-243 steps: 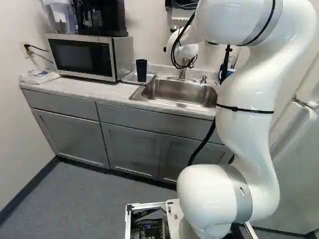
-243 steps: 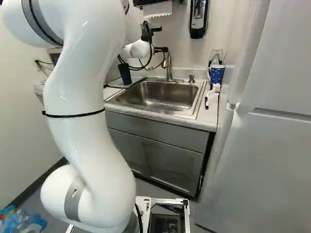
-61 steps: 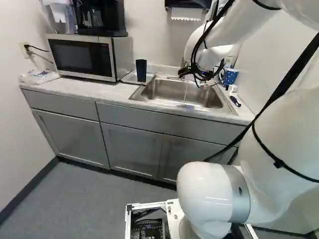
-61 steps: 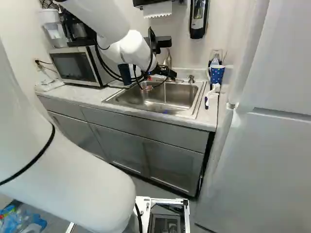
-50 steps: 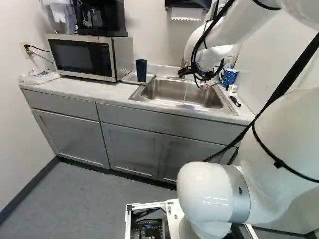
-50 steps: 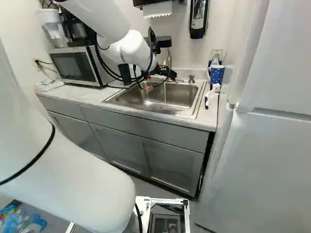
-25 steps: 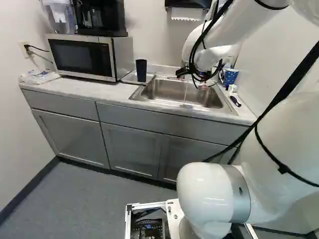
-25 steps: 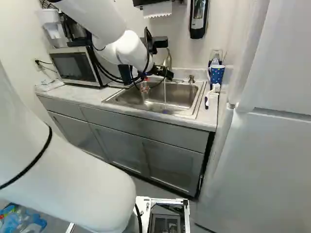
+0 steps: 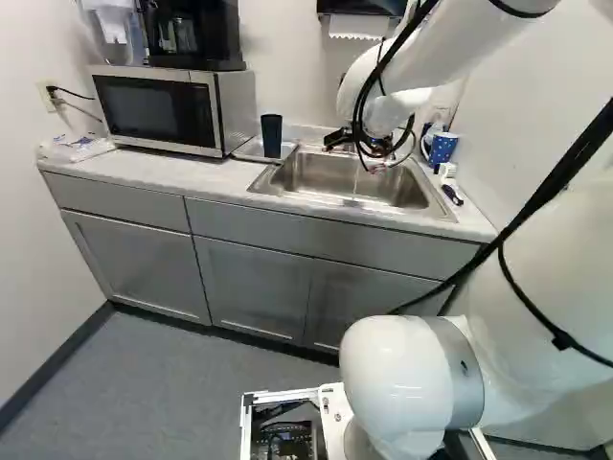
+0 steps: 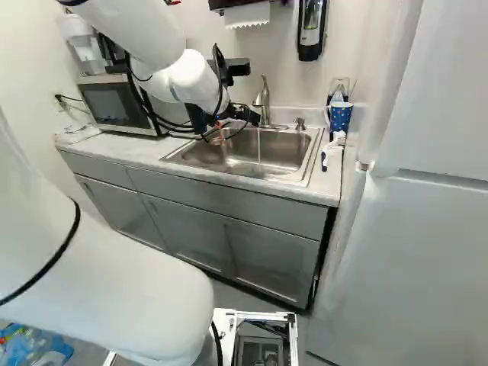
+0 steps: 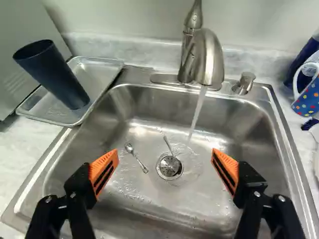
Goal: Rinse the cup and place it in the tray
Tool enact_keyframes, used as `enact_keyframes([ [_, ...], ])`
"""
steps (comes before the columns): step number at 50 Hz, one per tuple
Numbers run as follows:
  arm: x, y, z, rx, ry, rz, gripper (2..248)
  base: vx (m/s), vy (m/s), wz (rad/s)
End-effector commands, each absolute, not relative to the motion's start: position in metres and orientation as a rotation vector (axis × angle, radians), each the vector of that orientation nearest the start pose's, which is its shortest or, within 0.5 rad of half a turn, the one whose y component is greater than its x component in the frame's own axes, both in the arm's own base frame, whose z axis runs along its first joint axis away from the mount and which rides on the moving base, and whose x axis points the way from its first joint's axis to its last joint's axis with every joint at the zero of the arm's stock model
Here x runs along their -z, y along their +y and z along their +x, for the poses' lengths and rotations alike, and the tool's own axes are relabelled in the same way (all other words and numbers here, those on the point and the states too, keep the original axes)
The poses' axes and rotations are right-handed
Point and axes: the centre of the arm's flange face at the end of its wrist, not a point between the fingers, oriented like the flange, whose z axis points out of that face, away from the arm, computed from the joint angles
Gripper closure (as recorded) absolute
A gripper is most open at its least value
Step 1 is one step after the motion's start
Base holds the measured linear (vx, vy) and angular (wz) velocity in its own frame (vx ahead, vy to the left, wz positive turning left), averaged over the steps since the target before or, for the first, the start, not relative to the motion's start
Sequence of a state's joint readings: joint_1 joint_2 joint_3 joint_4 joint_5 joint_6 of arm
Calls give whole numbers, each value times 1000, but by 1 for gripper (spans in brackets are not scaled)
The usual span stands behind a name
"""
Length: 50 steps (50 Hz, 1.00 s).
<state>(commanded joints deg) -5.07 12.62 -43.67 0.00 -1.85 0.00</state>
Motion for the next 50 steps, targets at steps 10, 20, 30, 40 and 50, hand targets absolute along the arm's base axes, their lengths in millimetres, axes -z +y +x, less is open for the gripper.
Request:
enact_keyframes([
  [10,-581,-22,427,1447,74,-2815,3,0,0,0],
  [20,-581,-8,432,1438,25,-2802,3,0,0,0],
  [30,-582,7,440,1436,-23,-2786,3,0,0,0],
  [40,-583,22,451,1440,-69,-2766,3,0,0,0],
  [50,-585,37,462,1451,-110,-2741,3,0,0,0],
])
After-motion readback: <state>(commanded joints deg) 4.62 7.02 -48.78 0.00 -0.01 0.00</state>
